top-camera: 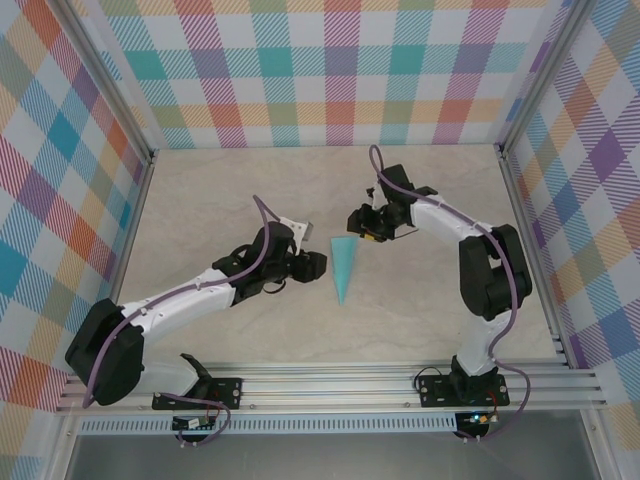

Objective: Fold a paper plane with a square sheet of paper (fold left side to right side)
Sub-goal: Fold the wing for the fifth time at the center of the table, then pick up the paper plane at the center of the table.

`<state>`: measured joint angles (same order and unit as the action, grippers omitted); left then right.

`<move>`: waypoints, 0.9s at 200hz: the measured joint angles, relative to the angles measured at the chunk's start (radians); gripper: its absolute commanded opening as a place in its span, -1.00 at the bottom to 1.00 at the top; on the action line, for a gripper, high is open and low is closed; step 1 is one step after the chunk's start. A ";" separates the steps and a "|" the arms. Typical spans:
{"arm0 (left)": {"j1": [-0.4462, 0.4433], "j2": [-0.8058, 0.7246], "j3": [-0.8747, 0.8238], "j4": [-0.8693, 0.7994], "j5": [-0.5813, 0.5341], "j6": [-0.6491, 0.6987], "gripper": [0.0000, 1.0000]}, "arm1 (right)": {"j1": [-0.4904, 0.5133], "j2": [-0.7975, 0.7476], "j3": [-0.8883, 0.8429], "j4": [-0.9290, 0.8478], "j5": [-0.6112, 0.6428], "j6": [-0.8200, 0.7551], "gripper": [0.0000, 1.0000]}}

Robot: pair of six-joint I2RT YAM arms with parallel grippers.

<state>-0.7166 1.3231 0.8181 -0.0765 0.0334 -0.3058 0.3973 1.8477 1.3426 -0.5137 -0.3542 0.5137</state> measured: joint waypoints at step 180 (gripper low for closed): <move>0.002 -0.066 0.002 -0.100 -0.379 -0.073 0.37 | 0.112 -0.122 -0.114 -0.006 -0.162 0.000 -0.99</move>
<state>-0.7147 1.2575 0.8196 -0.1764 -0.3454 -0.3790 0.5091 1.7252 1.2282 -0.5198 -0.5159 0.5133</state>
